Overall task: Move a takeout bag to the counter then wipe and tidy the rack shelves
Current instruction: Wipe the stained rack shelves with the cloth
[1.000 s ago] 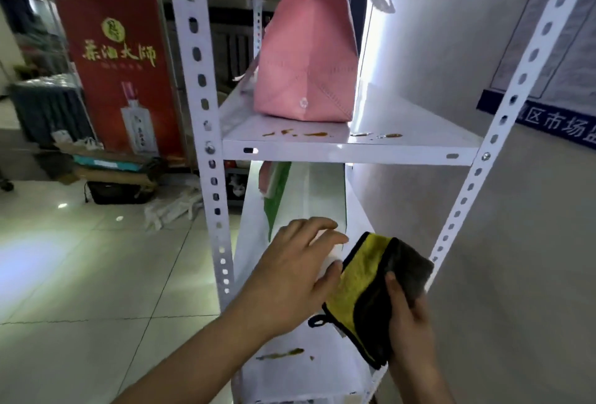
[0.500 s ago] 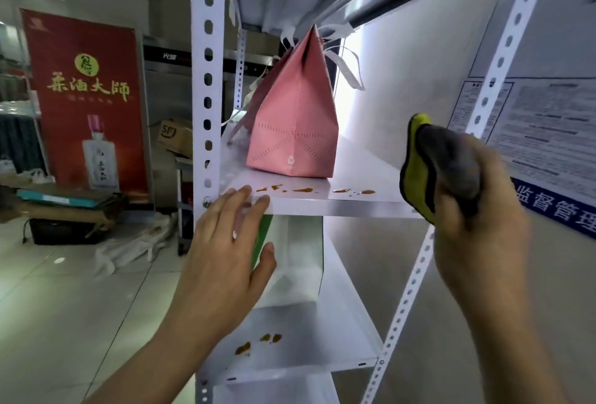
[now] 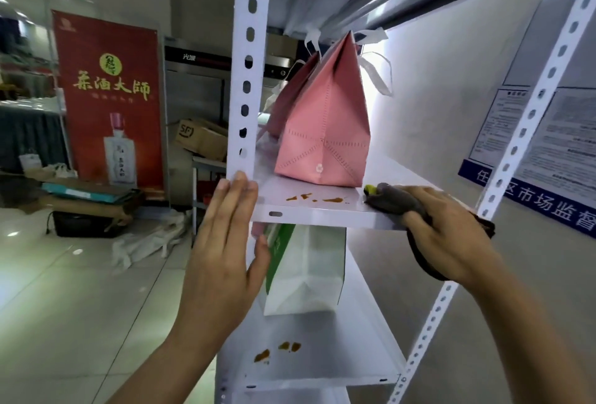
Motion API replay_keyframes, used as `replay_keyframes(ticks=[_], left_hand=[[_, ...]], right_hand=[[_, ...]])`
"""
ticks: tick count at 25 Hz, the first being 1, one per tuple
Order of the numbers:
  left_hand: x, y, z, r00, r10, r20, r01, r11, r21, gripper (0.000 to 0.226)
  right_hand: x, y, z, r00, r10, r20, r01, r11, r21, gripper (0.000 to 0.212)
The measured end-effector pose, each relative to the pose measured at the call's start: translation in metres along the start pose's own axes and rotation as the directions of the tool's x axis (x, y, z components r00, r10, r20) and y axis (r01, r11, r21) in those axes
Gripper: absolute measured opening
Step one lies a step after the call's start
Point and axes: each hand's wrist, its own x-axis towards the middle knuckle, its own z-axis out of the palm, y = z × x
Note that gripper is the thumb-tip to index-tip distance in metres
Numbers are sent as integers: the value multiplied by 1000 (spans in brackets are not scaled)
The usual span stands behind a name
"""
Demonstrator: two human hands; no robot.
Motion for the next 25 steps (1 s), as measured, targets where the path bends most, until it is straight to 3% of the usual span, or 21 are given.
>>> replay_keyframes(ticks=[5,11,16,18,21,25], left_hand=[[-1,-5,7,999,3,54,-3,1000,-9,64],[-3,-14,9,997,34,66,-35,999,19,65],[-3,-17,17,1000,29,1,-29,1000,2,64],[-3,-18,20,1000,26,12,-26,1000,14,68],[-2,-15,20,1000,7,9,-7,1000,29,77],[-2,-13,18,1000,-19,18,19,1000,9,81]], right_hand=[[3,-50,13,974,-208,83,203,977,70,56],[20,-101,32,934,-256,248,288,952,-101,69],[28,-124,43,917,-338,211,356,933,-53,64],[23,-104,41,940,-307,152,312,950,-14,59],[14,-45,18,987,-146,66,147,989,-15,51],[14,-14,4,999,-20,34,22,998,-51,50]])
